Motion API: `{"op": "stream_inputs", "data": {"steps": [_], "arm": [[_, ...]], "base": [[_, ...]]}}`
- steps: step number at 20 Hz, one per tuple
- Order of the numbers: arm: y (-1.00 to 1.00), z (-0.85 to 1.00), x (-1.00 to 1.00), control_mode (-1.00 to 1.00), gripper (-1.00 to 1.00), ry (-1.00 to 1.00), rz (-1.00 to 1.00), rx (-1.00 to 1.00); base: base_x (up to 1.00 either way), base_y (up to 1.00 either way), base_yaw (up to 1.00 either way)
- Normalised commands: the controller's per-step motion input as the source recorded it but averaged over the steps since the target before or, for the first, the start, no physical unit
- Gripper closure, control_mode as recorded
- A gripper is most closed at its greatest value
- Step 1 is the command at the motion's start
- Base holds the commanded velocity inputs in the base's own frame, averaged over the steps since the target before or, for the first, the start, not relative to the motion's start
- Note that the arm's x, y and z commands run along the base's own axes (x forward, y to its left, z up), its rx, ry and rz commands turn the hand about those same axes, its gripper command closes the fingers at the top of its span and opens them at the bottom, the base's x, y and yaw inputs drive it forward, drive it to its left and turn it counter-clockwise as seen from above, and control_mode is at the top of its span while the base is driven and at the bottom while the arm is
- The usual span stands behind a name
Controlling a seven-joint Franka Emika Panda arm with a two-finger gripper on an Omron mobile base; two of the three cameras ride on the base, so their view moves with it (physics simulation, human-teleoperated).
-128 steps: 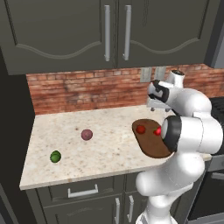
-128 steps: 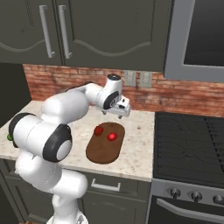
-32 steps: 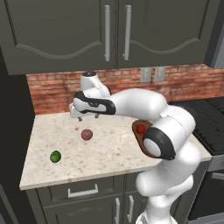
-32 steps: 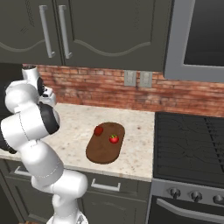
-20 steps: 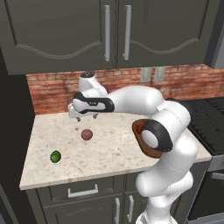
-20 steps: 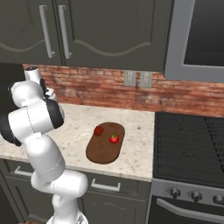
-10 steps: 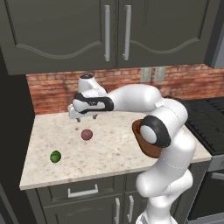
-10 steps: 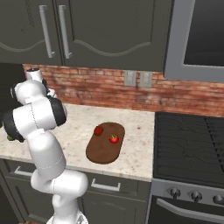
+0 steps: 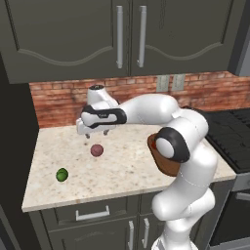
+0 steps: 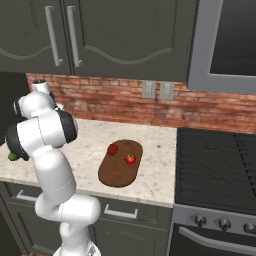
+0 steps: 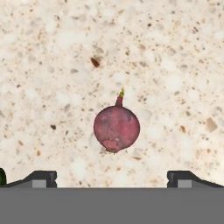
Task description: Place the avocado, onion, tomato, and bell pepper on the cutting board.
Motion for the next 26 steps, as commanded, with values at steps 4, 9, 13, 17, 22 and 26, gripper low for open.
{"op": "stream_inputs", "data": {"steps": [4, 9, 13, 17, 22, 26], "arm": [[0.0, -0.19, 0.0, -1.0, -1.0, 0.04, 0.0, 0.0], [0.0, -0.19, 0.0, -1.0, -1.0, 0.05, 0.0, 0.0], [0.0, -0.17, 0.01, -1.0, -1.0, 0.04, 0.0, 0.0], [0.0, -0.14, 0.02, -1.0, -1.0, 0.02, 0.0, 0.0], [0.0, -0.13, 0.08, -1.0, -1.0, 0.03, 0.0, 0.0], [0.0, -0.13, 0.09, -1.0, -1.0, 0.04, 0.0, 0.0]], "base": [[0.0, 0.0, 0.0], [0.0, 0.0, 0.0], [0.0, 0.0, 0.0], [0.0, 0.0, 0.0], [0.0, 0.0, 0.0], [0.0, 0.0, 0.0]]}}
